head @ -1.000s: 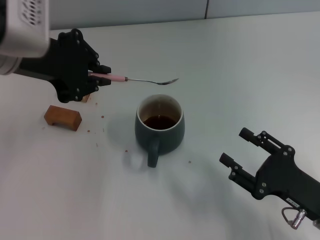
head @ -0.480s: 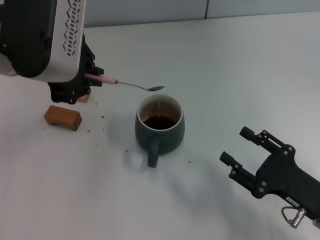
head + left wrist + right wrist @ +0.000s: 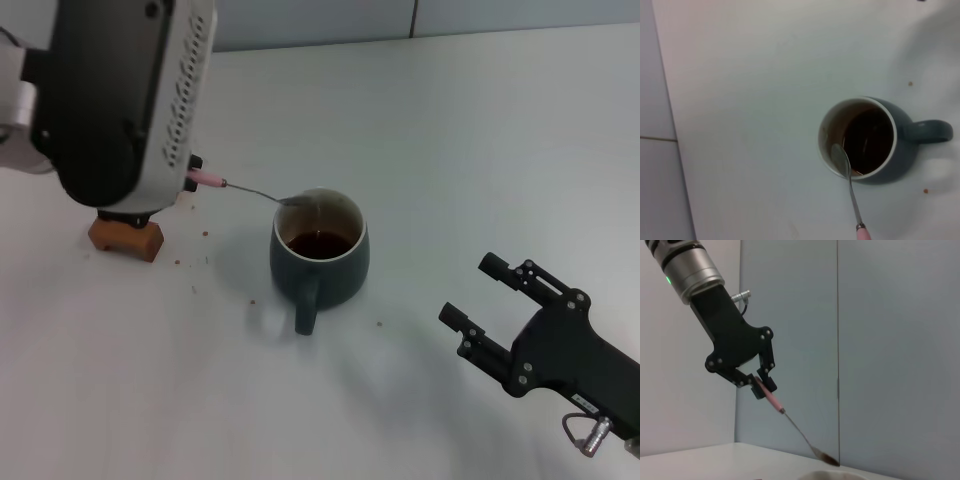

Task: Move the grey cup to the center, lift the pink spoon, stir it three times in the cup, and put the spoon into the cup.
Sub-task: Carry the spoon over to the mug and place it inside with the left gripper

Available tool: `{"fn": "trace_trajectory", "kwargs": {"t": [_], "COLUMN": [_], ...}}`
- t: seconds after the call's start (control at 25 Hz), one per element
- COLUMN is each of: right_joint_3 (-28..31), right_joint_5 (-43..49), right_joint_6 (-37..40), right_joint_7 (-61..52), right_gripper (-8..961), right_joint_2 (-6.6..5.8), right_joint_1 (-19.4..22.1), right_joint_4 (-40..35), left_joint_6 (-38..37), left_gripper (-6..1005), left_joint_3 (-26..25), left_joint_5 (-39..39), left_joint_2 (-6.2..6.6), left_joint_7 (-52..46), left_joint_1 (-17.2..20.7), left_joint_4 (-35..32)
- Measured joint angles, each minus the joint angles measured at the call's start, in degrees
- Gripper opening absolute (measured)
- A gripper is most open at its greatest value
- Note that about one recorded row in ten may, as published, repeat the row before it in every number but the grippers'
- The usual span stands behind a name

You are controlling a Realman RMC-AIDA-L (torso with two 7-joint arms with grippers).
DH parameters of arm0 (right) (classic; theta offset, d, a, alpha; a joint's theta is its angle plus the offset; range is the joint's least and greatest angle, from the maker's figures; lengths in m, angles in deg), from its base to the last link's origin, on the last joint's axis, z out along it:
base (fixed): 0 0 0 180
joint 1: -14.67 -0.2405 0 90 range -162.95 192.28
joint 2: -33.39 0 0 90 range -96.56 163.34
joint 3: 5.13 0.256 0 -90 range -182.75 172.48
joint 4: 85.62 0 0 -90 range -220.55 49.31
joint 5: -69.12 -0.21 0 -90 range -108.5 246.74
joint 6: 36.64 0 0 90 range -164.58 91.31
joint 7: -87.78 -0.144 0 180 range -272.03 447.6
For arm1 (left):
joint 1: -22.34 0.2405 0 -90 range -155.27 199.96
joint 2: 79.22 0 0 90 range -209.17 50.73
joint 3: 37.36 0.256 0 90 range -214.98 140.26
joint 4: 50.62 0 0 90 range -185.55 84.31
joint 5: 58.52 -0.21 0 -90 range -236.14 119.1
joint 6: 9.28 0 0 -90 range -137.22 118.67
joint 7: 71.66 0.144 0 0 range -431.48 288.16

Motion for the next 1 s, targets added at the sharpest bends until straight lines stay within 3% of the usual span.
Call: {"fn": "trace_trajectory", "kwargs": {"t": [0.64, 0.76, 1.0], "right_joint_3": [0.0, 0.0, 0.0], "right_joint_5": [0.0, 0.0, 0.0], "right_joint_6": [0.1, 0.1, 0.1], "right_joint_7": [0.0, 0.0, 0.0], "right_gripper": [677, 677, 677], "right_joint_2": [0.09, 0.09, 0.06], "right_joint_1": [-0.2, -0.3, -0.1], "right_joint_4": [0.2, 0.2, 0.2], "left_joint_6": [-0.4, 0.5, 1.3], "left_gripper": [125, 125, 125], "left_joint_3": [5.1, 7.5, 7.8], "left_joint_5": [-2.6, -3.7, -3.9], "left_joint_2": [-0.08, -0.17, -0.26], "left_joint_7": [-1.3, -2.1, -2.3], "left_joint_1": [-0.5, -2.2, -3.5], "left_joint_4": [-0.5, -0.1, 1.8]}}
